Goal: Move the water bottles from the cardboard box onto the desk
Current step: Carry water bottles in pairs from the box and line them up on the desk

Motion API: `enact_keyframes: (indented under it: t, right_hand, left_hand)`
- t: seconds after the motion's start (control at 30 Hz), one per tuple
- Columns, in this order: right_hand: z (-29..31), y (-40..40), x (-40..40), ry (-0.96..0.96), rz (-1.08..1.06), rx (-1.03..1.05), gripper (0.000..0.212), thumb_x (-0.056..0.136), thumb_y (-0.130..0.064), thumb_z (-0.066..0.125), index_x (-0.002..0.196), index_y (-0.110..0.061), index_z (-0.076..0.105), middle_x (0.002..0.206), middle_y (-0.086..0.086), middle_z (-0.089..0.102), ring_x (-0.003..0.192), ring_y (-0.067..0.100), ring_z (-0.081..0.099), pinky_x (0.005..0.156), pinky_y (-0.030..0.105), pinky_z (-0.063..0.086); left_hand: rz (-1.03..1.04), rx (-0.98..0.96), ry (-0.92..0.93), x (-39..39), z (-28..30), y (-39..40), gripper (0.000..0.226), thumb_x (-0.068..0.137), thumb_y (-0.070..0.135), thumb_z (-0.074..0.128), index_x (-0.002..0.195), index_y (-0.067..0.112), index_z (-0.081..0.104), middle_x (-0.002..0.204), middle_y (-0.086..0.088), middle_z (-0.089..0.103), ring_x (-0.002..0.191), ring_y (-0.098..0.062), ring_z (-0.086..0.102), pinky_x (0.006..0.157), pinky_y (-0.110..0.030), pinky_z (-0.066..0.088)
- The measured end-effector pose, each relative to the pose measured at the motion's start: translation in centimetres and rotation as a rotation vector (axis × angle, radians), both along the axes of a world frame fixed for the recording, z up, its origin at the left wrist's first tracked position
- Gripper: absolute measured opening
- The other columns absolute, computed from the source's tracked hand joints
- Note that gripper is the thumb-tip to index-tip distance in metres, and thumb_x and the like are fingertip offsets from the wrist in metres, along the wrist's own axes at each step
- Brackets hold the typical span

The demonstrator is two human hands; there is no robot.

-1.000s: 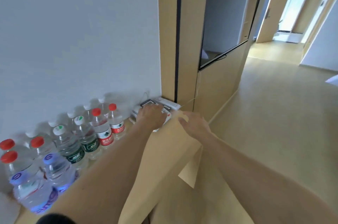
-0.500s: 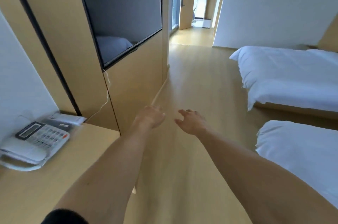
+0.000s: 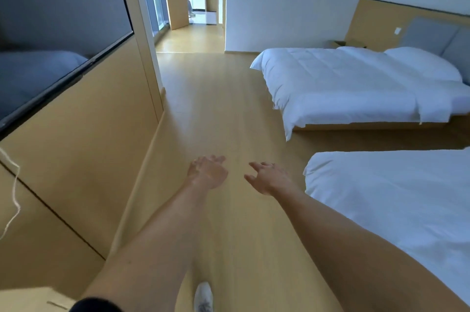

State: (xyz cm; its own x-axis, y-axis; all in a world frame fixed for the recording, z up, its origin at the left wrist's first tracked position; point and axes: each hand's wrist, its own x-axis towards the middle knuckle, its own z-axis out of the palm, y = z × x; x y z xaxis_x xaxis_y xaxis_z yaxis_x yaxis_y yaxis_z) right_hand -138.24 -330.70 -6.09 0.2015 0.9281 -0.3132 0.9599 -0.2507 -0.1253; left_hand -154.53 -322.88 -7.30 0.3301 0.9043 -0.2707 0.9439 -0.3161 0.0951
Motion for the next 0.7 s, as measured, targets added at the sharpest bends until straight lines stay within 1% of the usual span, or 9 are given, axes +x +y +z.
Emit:
enact_keyframes:
  t: [0.13,0.3,0.4,0.5,0.7]
  right_hand:
    - [0.4,8.0,2.2,0.007,-0.063,0.006,0.059,0.102,-0.056,0.032,0.156,-0.032,0.027,0.162,0.006,0.03,0.149,0.027,0.026,0.118,0.046,0.027]
    - [1.4,17.9,3.9,-0.005,-0.102,-0.004,0.059,0.103,-0.055,0.031,0.157,-0.031,0.025,0.162,0.007,0.03,0.148,0.026,0.026,0.119,0.045,0.026]
    - [1.4,22.5,4.8,-0.001,-0.109,-0.014,0.059,0.103,-0.054,0.031,0.157,-0.031,0.024,0.161,0.006,0.031,0.147,0.027,0.028,0.119,0.046,0.027]
    - [0.9,26.6,6.2,0.018,-0.141,-0.029,0.059,0.103,-0.055,0.032,0.157,-0.032,0.024,0.161,0.006,0.032,0.147,0.026,0.028,0.118,0.046,0.027]
    - [-1.6,36.3,10.2,0.049,-0.16,-0.041,0.058,0.102,-0.057,0.033,0.155,-0.033,0.027,0.156,0.007,0.038,0.144,0.027,0.033,0.116,0.046,0.03]
  left_hand:
    - [-0.034,0.0,-0.008,2.7,-0.1,8.4,0.052,0.103,0.036,0.034,0.155,0.032,0.031,0.161,0.001,0.033,0.146,-0.024,0.035,0.118,-0.037,0.027]
    - [-0.111,-0.028,0.02,5.1,0.4,18.0,0.053,0.105,0.035,0.033,0.157,0.028,0.028,0.163,0.0,0.029,0.148,-0.024,0.03,0.12,-0.037,0.024]
    - [-0.15,-0.066,0.018,6.7,0.6,22.8,0.053,0.105,0.034,0.032,0.157,0.027,0.027,0.164,-0.001,0.029,0.148,-0.024,0.03,0.12,-0.038,0.025]
    - [-0.183,-0.082,0.035,8.6,0.2,27.0,0.054,0.105,0.031,0.032,0.158,0.028,0.024,0.164,-0.002,0.028,0.148,-0.024,0.03,0.119,-0.039,0.026]
    - [-0.191,-0.102,-0.001,12.2,-0.7,35.8,0.052,0.102,0.03,0.034,0.154,0.03,0.032,0.16,-0.002,0.035,0.144,-0.026,0.035,0.115,-0.041,0.029]
